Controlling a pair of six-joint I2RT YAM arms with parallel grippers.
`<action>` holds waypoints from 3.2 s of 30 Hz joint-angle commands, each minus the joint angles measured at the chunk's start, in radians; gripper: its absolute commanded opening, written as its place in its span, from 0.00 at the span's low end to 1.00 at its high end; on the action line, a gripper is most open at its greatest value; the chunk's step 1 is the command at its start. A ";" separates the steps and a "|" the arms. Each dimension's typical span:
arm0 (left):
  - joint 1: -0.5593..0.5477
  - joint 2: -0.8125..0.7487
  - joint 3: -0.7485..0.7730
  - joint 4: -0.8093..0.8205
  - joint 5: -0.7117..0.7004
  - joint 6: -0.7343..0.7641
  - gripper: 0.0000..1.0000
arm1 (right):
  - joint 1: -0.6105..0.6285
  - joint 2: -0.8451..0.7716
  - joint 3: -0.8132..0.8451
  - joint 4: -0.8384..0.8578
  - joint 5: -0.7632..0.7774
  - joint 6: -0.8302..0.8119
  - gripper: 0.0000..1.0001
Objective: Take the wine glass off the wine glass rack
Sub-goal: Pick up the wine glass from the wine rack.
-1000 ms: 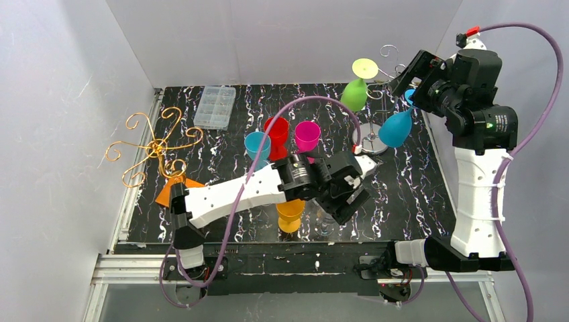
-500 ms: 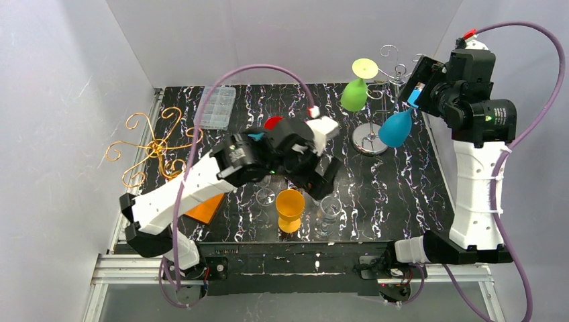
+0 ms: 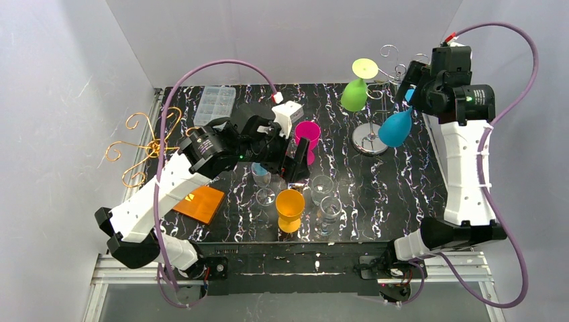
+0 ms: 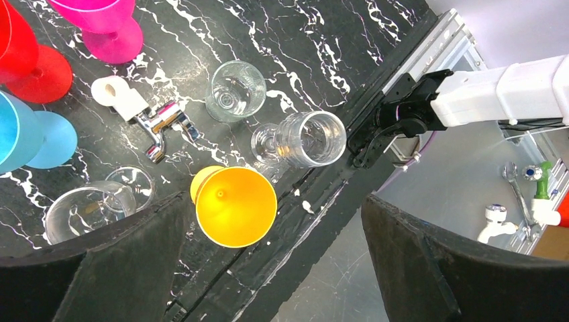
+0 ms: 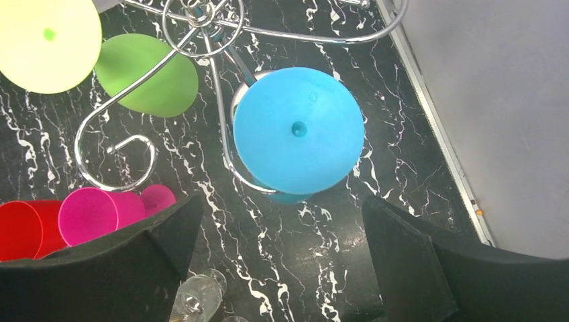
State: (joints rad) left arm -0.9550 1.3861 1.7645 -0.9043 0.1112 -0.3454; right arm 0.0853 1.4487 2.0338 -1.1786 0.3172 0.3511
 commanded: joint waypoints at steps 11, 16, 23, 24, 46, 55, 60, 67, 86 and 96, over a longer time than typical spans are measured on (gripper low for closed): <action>0.064 -0.034 -0.030 0.038 0.107 0.021 0.98 | -0.071 0.057 0.013 0.063 -0.017 -0.024 0.98; 0.074 -0.026 -0.028 0.041 0.119 0.025 0.98 | -0.112 0.068 -0.003 0.086 -0.081 -0.026 0.99; 0.080 -0.015 -0.025 0.048 0.131 0.023 0.98 | -0.158 0.087 -0.013 0.128 -0.178 -0.013 0.98; 0.081 -0.013 -0.025 0.050 0.132 0.021 0.98 | -0.162 0.090 -0.015 0.134 -0.191 -0.011 0.98; 0.091 0.028 -0.012 0.067 0.159 0.015 0.98 | -0.167 0.114 -0.023 0.142 -0.231 -0.032 0.98; 0.092 0.034 -0.010 0.067 0.160 0.007 0.98 | -0.165 0.124 -0.006 0.131 -0.227 -0.039 0.88; 0.093 0.040 -0.001 0.067 0.165 0.002 0.98 | -0.166 0.142 0.011 0.113 -0.243 -0.049 0.93; 0.093 0.044 0.003 0.067 0.167 -0.003 0.98 | -0.167 0.142 0.031 0.101 -0.226 -0.054 0.88; 0.092 0.046 0.006 0.066 0.174 -0.001 0.98 | -0.166 0.120 0.094 0.055 -0.233 -0.037 0.58; 0.093 0.044 0.006 0.067 0.180 -0.006 0.98 | -0.165 0.077 0.077 0.040 -0.269 -0.040 0.55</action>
State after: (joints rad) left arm -0.8665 1.4357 1.7428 -0.8379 0.2729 -0.3519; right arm -0.0765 1.5860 2.0983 -1.1416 0.0696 0.3107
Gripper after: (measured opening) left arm 0.982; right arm 0.833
